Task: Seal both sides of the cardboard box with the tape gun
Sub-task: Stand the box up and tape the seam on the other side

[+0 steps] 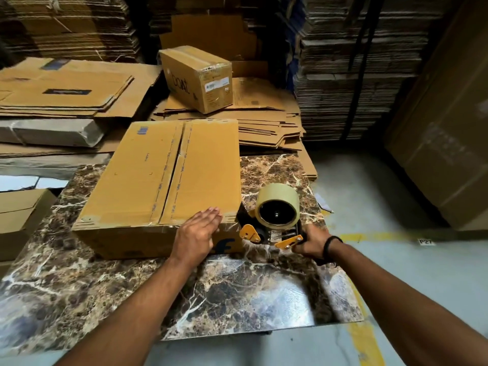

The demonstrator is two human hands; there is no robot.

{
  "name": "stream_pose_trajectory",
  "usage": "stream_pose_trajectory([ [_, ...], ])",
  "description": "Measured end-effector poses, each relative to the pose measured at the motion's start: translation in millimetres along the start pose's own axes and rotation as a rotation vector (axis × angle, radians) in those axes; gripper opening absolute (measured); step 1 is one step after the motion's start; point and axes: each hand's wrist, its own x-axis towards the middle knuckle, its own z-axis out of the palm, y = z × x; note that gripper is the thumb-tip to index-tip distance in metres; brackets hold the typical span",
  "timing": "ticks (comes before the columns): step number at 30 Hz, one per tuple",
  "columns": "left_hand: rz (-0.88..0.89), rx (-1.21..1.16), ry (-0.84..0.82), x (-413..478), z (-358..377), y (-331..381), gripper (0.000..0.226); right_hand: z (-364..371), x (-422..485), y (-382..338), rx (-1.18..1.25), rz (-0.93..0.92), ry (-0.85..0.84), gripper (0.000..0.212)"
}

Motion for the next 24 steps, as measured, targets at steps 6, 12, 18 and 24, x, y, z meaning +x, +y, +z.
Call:
stream_pose_trajectory([
  [6,-0.02,0.007,0.039,0.3,3.5,0.1,0.051,35.6,-7.7,5.0,0.141,0.033,-0.003,0.011],
  [12,-0.035,0.006,0.047,-0.7,4.0,-1.7,0.048,30.2,-14.3,-1.7,0.07,0.044,-0.04,0.023],
  [18,-0.039,0.006,-0.001,-0.5,0.0,-3.7,0.055,-9.1,8.5,-4.5,-0.169,0.007,-0.074,0.021],
  [24,-0.043,0.022,-0.033,2.1,-1.4,-4.0,0.061,-18.4,36.7,11.4,-0.389,-0.064,-0.078,0.016],
])
